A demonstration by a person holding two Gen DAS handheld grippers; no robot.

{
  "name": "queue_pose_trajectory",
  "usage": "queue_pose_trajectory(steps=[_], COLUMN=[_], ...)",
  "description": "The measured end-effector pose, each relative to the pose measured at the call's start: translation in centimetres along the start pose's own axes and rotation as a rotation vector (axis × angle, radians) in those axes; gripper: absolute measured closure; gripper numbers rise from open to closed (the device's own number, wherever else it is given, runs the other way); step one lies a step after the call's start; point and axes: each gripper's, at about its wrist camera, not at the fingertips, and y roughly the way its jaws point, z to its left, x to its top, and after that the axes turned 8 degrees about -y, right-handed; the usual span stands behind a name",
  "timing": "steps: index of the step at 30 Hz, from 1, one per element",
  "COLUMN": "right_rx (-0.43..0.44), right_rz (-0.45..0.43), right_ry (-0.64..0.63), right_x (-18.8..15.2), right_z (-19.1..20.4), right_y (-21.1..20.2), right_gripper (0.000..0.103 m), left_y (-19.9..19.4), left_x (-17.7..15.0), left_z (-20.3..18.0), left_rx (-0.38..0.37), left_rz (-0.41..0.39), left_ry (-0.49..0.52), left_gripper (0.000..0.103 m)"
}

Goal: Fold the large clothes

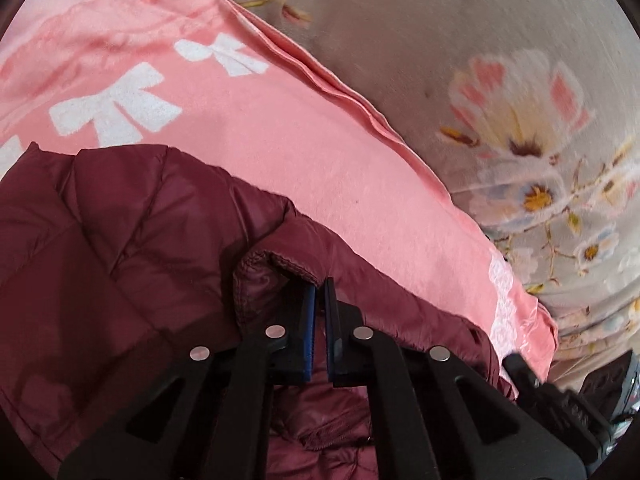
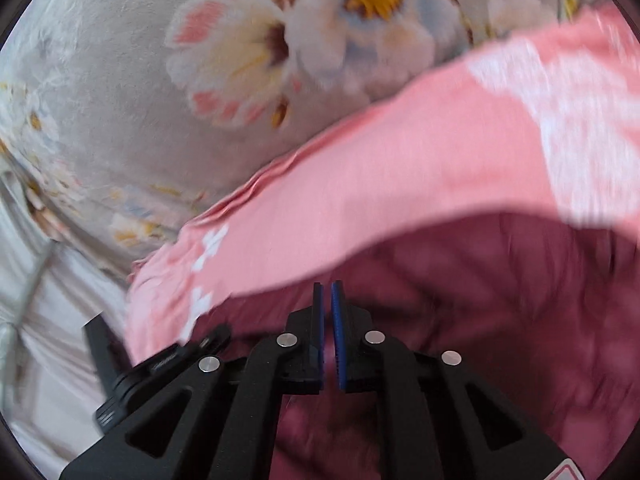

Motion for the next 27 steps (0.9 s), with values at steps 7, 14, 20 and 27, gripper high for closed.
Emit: queue_pose_trajectory(steps=[7, 14, 20, 27], right_rx=[0.007, 0.02, -0.214, -0.39], right_rz=[0.025, -0.1, 0.068, 0.115], right_ry=[0.112, 0.021, -0.045, -0.185], right_x=[0.0, 0.1, -1.9, -1.9], right_z=[-1.7, -0.6, -2.4, -0.1], right_y=[2.9, 0.0, 4.6, 6.0], right_gripper=[0.06, 0.099, 0.102, 0.103], left_y=[-1.9, -3.3, 0.0, 0.9], left_x=[-1.1, -2.4, -3.1, -3.6], left_z=[-0.9, -0.2, 1.6, 1.1], left_rx=[-0.007, -0.009, 0.063, 0.122], left_rz=[-0.041, -0.029, 0.037, 0.026], left_ry=[0.032, 0.067, 0.054, 0.118], left_gripper=[0.1, 0.101, 0.101, 0.099])
